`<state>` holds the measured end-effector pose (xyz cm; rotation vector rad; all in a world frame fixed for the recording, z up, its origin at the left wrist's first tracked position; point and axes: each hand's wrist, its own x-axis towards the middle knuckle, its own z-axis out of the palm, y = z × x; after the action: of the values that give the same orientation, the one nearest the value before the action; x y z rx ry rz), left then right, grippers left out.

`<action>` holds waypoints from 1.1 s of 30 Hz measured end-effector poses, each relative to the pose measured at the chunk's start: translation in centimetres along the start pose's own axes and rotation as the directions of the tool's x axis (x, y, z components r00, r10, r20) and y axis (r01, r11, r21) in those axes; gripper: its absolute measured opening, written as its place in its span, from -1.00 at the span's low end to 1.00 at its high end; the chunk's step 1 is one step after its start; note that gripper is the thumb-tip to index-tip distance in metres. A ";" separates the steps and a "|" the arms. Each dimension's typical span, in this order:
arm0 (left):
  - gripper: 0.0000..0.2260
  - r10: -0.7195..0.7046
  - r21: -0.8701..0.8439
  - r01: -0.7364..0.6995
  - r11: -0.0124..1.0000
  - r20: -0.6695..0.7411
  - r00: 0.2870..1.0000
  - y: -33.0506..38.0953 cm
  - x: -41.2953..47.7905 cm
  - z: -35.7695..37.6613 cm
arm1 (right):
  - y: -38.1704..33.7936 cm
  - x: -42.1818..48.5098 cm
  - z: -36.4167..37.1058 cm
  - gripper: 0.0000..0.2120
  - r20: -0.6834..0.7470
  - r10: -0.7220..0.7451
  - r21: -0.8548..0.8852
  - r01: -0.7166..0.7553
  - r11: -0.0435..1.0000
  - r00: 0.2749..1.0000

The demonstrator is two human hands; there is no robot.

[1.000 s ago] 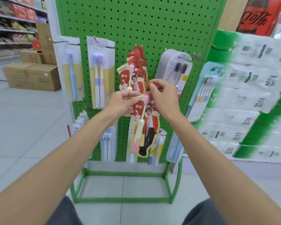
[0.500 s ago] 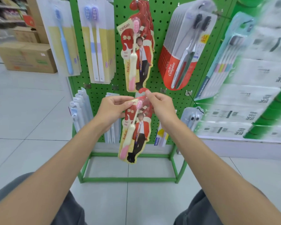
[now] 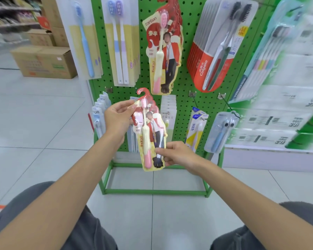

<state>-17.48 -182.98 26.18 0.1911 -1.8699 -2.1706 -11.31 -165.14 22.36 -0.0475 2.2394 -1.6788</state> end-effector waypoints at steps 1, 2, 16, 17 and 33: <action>-0.91 -0.001 0.002 0.001 1.000 -0.011 1.000 -0.1 0.0 0.0 | 0.2 0.0 0.1 -0.67 -0.001 0.001 -0.018 -0.001 1.000 1.000; -0.91 0.007 0.015 -0.007 1.000 -0.019 1.000 -0.2 -0.1 0.1 | 0.2 -0.1 0.1 -0.68 -0.010 -0.001 -0.033 0.001 0.999 1.000; -0.53 0.172 0.131 -0.229 0.964 0.348 0.922 -0.2 -3.1 2.0 | 2.0 0.0 1.0 -0.40 -0.190 -0.624 -0.651 0.378 0.658 0.758; -0.62 0.157 0.101 -0.199 0.975 0.323 0.933 -0.1 -3.1 2.0 | 2.1 0.1 1.0 -0.36 -0.184 -0.569 -0.598 0.368 0.712 0.801; -0.82 -0.061 0.112 0.026 0.993 0.318 0.946 -1.2 -2.3 1.2 | 3.0 2.0 1.1 -0.51 -0.045 -0.120 -0.130 0.114 0.985 0.992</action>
<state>-15.78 -181.00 25.04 -0.1109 -2.1760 -2.2420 -12.31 -165.71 18.78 -0.1712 2.4236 -1.6098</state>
